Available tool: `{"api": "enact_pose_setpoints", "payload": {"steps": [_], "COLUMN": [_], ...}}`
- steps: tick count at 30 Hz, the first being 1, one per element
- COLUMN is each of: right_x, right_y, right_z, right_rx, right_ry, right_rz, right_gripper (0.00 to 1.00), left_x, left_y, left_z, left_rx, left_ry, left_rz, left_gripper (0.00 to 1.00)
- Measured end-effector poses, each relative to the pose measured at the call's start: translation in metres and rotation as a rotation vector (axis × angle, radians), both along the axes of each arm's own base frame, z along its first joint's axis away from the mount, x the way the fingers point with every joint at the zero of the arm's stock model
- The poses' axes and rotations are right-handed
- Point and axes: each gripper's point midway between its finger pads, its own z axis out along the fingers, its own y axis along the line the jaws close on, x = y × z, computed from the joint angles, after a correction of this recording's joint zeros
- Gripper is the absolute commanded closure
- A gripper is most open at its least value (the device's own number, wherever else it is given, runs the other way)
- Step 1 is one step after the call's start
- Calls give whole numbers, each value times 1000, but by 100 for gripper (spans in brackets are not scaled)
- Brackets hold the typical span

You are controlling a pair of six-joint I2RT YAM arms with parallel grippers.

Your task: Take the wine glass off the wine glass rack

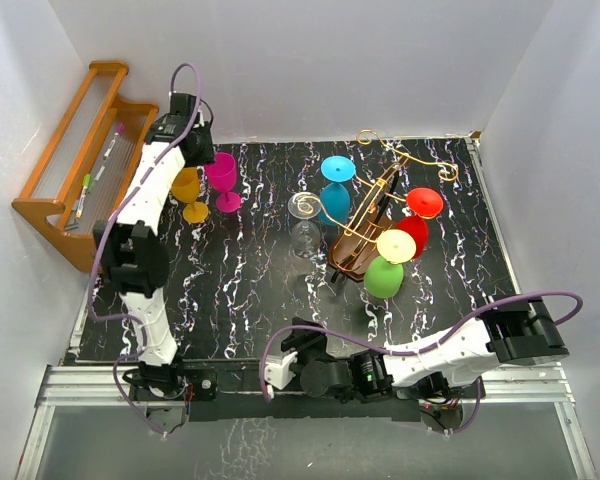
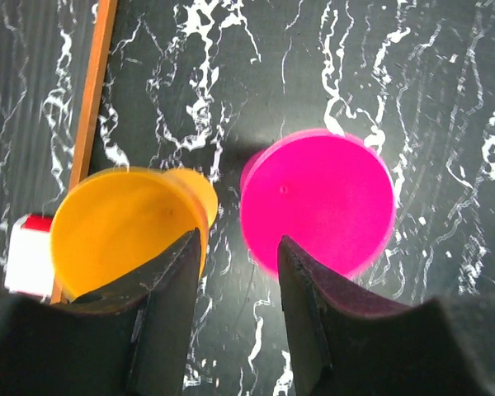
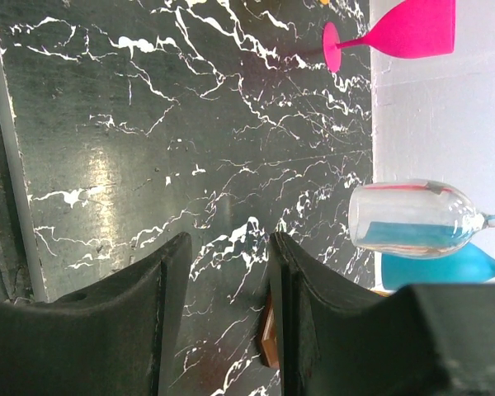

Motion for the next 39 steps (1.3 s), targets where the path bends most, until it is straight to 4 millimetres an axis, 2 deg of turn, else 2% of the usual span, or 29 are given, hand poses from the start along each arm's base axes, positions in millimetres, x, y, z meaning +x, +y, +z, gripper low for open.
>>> {"api": "enact_pose_setpoints", "payload": {"steps": [3,6,9,11,14,16,19,21,23,24,26,27,28,29,30,31,32,35,39], "right_x": [0,2,23,49,108,150,226,280,327,348,376,389,393,393,388,380,369,334,285], "right_y": [5,18,39,52,64,62,45,15,-34,-65,-128,-172,-203,-241,-268,-284,-293,-300,-315], "right_z": [6,22,58,90,148,184,243,285,315,326,335,331,325,311,297,285,273,251,230], "right_rx": [-4,30,112,187,315,398,545,687,840,925,1069,1148,1198,1253,1298,1336,1373,1484,1643], "right_ry": [-16,-21,-14,-17,-25,-26,-1,26,79,114,175,218,240,276,317,365,420,587,728], "right_rz": [22,42,20,-28,-140,-222,-367,-474,-582,-631,-709,-763,-811,-883,-939,-977,-998,-992,-994], "right_gripper": [55,55,55,55,55,55,58,63,68,70,71,71,71,71,70,70,69,69,65], "left_x": [-23,-54,-86,-103,-123,-130,-131,-130,-130,-130,-129,-127,-127,-126,-126,-126,-126,-127,-128], "left_y": [3,4,6,9,15,19,22,21,19,17,10,6,2,-2,-5,-9,-11,-18,-25], "left_z": [30,75,125,149,169,165,137,115,94,86,76,76,76,77,78,78,78,77,77], "left_rx": [-20,-63,-107,-124,-135,-131,-123,-124,-133,-141,-162,-177,-192,-206,-217,-229,-238,-261,-279], "left_ry": [-91,-254,-450,-555,-665,-688,-649,-607,-566,-549,-525,-525,-528,-532,-536,-539,-539,-533,-529], "left_rz": [-2,-11,-15,-14,-4,11,33,40,40,36,22,11,0,-9,-18,-27,-34,-52,-69], "left_gripper": [51,47,46,46,46,46,46,46,47,47,47,47,47,47,47,48,48,48,48]}}
